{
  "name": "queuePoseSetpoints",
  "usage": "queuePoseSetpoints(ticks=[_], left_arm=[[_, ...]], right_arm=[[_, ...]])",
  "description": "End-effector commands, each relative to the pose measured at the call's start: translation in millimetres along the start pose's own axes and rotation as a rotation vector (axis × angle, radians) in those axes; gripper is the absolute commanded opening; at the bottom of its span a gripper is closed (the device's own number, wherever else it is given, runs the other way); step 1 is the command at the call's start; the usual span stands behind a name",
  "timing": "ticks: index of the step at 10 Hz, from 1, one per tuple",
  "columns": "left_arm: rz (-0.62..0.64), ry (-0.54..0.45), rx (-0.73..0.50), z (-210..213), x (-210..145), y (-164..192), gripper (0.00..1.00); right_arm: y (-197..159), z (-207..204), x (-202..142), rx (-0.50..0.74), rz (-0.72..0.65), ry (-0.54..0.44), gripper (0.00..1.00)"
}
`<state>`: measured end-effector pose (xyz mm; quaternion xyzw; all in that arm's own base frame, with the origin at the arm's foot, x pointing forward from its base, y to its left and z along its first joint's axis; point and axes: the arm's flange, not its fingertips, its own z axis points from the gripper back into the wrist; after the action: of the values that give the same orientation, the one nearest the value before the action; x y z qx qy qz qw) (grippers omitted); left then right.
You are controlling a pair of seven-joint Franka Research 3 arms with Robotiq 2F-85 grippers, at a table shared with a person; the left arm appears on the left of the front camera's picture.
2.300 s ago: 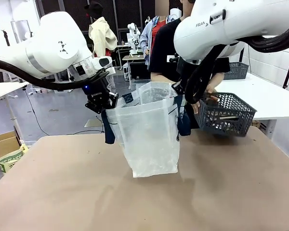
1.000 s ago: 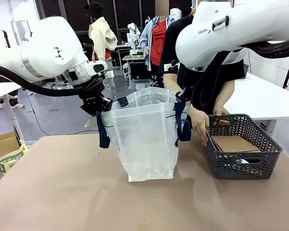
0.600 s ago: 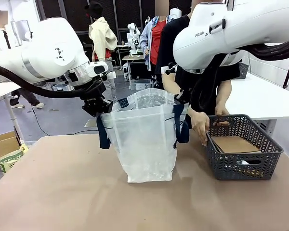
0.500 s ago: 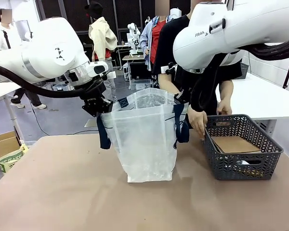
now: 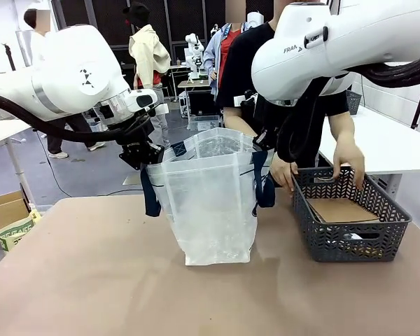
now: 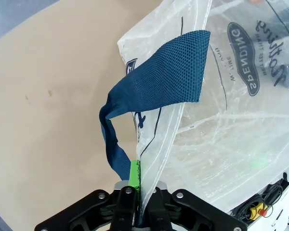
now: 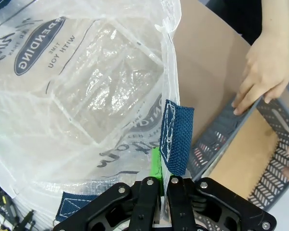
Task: Transfer purchased items from the store into the shopping bag.
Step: Move the Reusable shopping bag to the right side of the table.
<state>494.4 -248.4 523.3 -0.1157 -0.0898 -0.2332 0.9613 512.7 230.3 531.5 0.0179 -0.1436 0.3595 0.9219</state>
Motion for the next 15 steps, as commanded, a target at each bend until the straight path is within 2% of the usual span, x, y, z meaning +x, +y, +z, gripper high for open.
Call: queuePoseSetpoints(ticks=[1,15], left_arm=[[0.012,-0.001,0.006,1.2,0.0,1.1,0.00],[0.012,-0.001,0.006,1.2,0.0,1.1,0.00]], right_arm=[[-1.4,0.6,-1.4,0.004,-0.007,-0.002,0.00],[-1.4,0.6,-1.4,0.004,-0.007,-0.002,0.00]])
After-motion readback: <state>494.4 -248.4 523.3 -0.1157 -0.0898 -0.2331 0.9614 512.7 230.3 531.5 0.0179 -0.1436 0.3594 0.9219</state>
